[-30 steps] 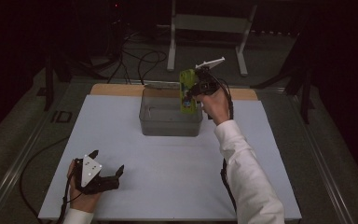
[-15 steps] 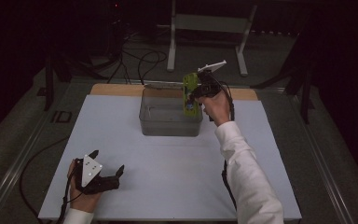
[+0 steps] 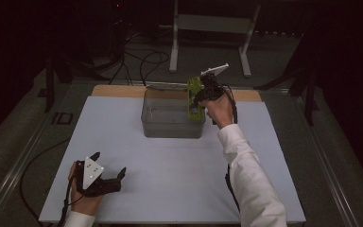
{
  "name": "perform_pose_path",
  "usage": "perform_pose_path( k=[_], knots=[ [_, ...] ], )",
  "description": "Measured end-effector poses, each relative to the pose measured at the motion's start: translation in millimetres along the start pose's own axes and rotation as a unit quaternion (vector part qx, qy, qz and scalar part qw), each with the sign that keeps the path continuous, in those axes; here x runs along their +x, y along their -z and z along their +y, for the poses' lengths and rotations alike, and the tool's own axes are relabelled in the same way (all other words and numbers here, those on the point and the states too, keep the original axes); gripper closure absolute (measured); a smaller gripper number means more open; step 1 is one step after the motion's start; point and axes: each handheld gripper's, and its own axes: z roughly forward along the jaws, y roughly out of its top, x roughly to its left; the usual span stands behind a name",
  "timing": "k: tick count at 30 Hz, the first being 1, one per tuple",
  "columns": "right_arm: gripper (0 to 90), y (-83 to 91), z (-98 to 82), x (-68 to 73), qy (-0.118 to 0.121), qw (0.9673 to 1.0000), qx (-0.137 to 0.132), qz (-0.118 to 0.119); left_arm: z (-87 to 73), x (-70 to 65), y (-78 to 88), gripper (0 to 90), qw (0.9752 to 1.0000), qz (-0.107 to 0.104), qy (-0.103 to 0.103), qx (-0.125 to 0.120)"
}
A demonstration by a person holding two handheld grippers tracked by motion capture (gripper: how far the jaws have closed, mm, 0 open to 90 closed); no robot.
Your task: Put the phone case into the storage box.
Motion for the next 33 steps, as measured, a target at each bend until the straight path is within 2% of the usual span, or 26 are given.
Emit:
perform_pose_path(
  k=[33],
  knots=[
    [77.5,-15.2,-4.6,-5.8,-0.014,0.9996,0.020,-0.015,-0.3,-0.2,-0.3,0.1,1.0000,0.000,-0.002,0.001]
  ],
)
